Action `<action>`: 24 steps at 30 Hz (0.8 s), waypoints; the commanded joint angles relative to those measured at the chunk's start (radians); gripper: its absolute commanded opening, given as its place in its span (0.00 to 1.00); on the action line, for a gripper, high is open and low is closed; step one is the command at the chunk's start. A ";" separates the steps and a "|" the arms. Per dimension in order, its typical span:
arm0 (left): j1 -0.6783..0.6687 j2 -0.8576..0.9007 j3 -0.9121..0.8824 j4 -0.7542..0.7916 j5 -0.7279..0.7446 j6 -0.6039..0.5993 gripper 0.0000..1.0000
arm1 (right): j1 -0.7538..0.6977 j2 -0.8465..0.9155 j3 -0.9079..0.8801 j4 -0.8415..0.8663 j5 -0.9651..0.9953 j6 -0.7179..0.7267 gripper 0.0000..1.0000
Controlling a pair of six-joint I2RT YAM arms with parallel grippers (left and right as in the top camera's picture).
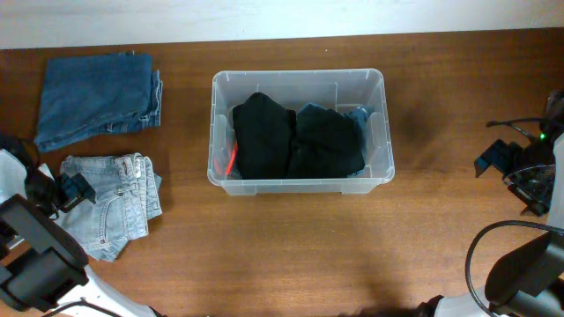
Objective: Pack container
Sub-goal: 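Move the left gripper to the light-wash denim shorts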
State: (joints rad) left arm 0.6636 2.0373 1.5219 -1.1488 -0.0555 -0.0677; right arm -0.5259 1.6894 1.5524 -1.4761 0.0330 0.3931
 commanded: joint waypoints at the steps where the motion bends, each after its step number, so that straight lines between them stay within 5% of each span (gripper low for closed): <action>1: 0.002 0.010 -0.035 0.002 0.016 0.015 0.99 | -0.003 -0.005 -0.002 0.000 0.001 0.008 0.99; 11: 0.002 0.010 -0.158 0.067 0.183 -0.075 0.99 | -0.003 -0.005 -0.002 0.000 0.001 0.008 0.98; 21: -0.083 0.010 -0.205 0.140 0.696 -0.074 0.99 | -0.003 -0.005 -0.002 0.000 0.001 0.008 0.99; 24: -0.130 0.010 -0.204 0.177 0.730 -0.069 0.99 | -0.003 -0.005 -0.002 0.000 0.001 0.008 0.98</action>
State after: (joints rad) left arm 0.6041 1.9930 1.3579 -1.0164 0.4335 -0.1474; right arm -0.5259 1.6894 1.5524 -1.4761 0.0330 0.3931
